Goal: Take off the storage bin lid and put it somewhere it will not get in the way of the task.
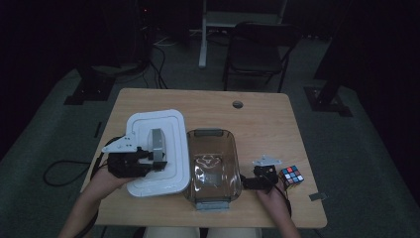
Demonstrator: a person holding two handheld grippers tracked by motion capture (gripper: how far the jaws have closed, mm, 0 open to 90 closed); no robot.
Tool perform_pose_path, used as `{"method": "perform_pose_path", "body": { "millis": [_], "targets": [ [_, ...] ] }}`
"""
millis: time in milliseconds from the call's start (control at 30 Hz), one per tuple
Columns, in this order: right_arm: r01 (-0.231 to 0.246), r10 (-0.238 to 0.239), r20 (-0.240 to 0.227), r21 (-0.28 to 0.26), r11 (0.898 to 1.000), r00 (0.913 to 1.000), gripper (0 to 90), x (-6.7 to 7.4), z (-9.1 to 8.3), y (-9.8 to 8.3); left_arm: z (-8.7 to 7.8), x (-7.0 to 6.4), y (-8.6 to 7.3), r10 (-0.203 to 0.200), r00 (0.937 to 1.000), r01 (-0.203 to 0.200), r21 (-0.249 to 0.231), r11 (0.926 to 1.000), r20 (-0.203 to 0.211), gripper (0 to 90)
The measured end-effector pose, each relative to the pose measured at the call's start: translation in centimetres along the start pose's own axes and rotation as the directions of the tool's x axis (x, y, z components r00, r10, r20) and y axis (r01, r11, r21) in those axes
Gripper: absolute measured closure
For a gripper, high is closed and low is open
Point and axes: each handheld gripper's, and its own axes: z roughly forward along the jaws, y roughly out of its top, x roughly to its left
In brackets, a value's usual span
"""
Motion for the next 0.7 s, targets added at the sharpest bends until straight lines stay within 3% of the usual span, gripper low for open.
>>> {"method": "perform_pose_path", "body": {
  "millis": [333, 467, 700],
  "targets": [
    [0.000, 0.000, 0.000, 0.000, 1.000, 1.0000, 13.1, 0.0, 0.0, 0.0, 0.1, 1.5, -2.6, -0.035, 0.9986, 0.035, -0.002, 0.9994, 0.041, 65.7],
    [0.000, 0.000, 0.000, 0.000, 1.000, 1.0000, 13.1, 0.0, 0.0, 0.0, 0.4, 2.3, -3.5, -0.058, 0.9952, 0.060, -0.029, 0.9978, 0.079, 65.5],
    [0.000, 0.000, 0.000, 0.000, 1.000, 1.0000, 13.1, 0.0, 0.0, 0.0, 0.1, 2.9, -4.6, -0.073, 0.9941, 0.076, -0.034, 0.9965, 0.081, 65.7]
  ]
}}
